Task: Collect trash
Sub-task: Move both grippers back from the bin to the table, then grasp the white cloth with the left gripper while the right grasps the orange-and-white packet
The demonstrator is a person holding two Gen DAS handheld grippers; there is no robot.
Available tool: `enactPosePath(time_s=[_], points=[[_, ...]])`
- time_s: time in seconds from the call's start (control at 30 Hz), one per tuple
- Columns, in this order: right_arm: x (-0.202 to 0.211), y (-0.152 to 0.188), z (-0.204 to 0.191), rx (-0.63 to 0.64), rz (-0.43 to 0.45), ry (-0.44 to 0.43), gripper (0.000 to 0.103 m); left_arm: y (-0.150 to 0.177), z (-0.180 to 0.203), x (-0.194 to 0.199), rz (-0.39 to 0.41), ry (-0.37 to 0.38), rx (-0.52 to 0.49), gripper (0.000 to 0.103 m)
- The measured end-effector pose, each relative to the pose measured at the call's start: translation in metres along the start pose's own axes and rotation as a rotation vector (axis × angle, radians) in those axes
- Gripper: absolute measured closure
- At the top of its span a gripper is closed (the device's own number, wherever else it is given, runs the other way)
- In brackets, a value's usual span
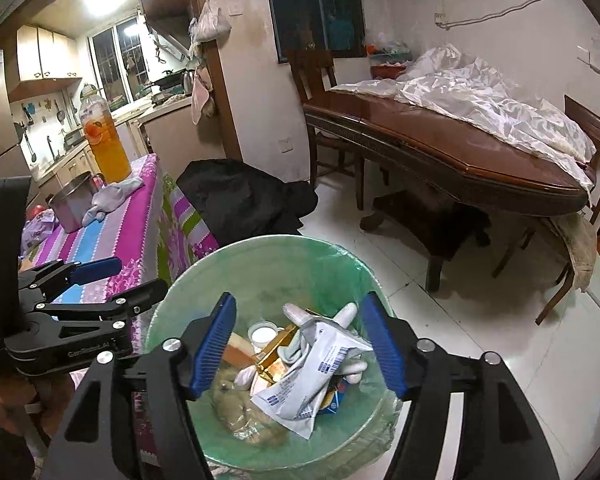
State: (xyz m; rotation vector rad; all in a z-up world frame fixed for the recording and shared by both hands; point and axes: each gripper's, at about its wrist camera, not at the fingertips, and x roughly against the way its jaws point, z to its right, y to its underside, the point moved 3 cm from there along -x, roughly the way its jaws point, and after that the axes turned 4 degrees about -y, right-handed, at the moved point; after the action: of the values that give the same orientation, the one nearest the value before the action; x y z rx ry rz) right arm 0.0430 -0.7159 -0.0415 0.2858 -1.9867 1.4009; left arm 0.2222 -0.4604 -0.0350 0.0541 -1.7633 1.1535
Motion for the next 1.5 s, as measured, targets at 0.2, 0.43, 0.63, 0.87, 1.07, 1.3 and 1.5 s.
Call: enactPosePath(time_s=[0.2, 0.43, 0.63, 0.87, 1.07, 1.3, 1.5], points=[[0.022, 0.003, -0.018, -0.009, 0.097, -0.036, 0.009, 0.013, -0.029, 0.028, 0.046, -0.024, 0.012, 0.02], [0.035, 0.002, -0.072, 0.032, 0.136, -0.15, 0.006, 0.043, -0.096, 0.063, 0.07, -0.103, 0.055, 0.018], [0.026, 0.006, -0.136, 0.096, 0.092, -0.296, 0.006, 0.079, -0.19, 0.101, 0.074, -0.228, 0.154, 0.018], [-0.002, 0.034, -0.239, 0.174, -0.044, -0.495, 0.006, 0.145, -0.328, 0.15, 0.048, -0.404, 0.333, 0.018], [-0.013, 0.071, -0.366, 0.313, -0.134, -0.647, 0.006, 0.198, -0.451, 0.172, 0.007, -0.555, 0.482, 0.018], [-0.02, 0.115, -0.489, 0.405, -0.196, -0.728, 0.006, 0.226, -0.555, 0.167, -0.04, -0.625, 0.512, 0.014], [-0.038, 0.137, -0.548, 0.438, -0.213, -0.645, 0.006, 0.217, -0.576, 0.151, -0.016, -0.582, 0.483, 0.013]])
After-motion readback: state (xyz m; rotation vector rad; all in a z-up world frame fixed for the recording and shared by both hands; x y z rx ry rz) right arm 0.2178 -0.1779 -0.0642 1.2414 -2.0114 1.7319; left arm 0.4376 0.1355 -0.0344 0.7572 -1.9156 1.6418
